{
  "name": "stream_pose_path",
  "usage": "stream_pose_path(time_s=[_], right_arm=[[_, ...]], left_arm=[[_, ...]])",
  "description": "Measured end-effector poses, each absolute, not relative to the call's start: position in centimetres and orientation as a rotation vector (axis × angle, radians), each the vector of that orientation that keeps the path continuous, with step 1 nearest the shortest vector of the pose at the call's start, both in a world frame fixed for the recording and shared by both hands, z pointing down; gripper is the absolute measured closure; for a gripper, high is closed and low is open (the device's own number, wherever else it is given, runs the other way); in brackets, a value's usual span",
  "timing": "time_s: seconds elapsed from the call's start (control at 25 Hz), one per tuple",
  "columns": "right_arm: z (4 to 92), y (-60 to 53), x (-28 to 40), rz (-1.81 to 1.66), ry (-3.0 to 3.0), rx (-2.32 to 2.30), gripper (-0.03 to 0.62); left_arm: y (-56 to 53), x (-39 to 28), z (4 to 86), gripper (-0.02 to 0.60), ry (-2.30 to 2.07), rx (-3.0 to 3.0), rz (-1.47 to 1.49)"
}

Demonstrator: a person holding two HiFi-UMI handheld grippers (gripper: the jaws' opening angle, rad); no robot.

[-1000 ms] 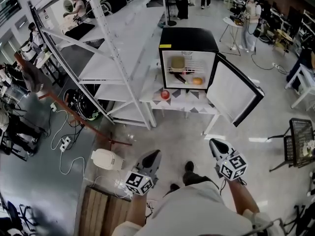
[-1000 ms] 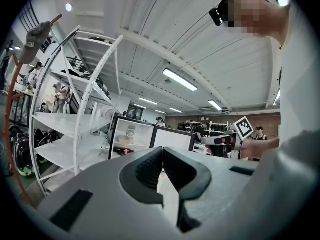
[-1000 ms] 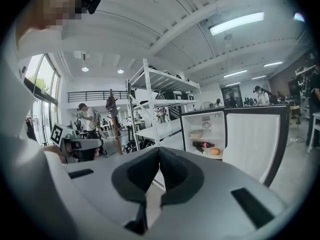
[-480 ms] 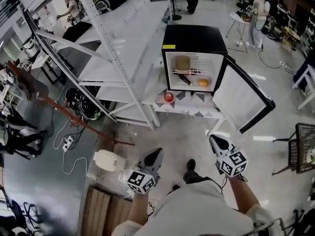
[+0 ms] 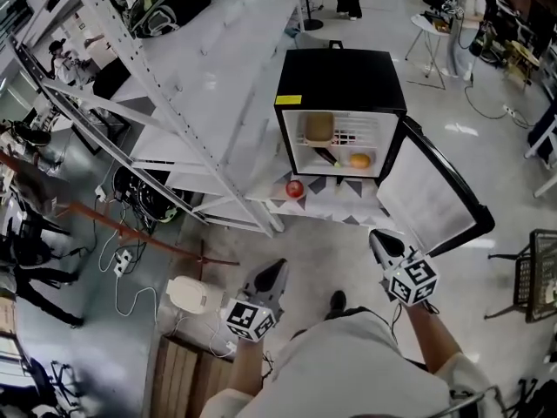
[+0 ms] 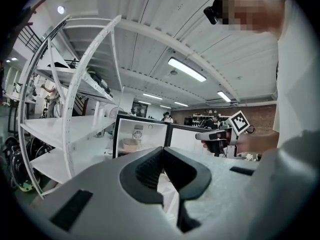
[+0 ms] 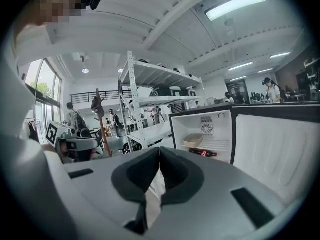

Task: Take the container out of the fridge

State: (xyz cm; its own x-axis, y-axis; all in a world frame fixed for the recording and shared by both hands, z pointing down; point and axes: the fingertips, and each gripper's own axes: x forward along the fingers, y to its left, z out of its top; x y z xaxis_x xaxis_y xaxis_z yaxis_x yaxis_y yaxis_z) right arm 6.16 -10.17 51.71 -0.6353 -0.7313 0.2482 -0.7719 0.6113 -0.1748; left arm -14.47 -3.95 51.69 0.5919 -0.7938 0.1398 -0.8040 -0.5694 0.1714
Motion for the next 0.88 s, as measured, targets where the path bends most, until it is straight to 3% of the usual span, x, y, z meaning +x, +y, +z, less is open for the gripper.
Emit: stream_pose_path(time_s=[0.88], right_arm=[[53.8,-19.0,13.5,0.456,-2.674,1.294,0.588]], left_arm=[[-15.7,-5.9,53.4,0.577,-1.331,2.642,0.228]])
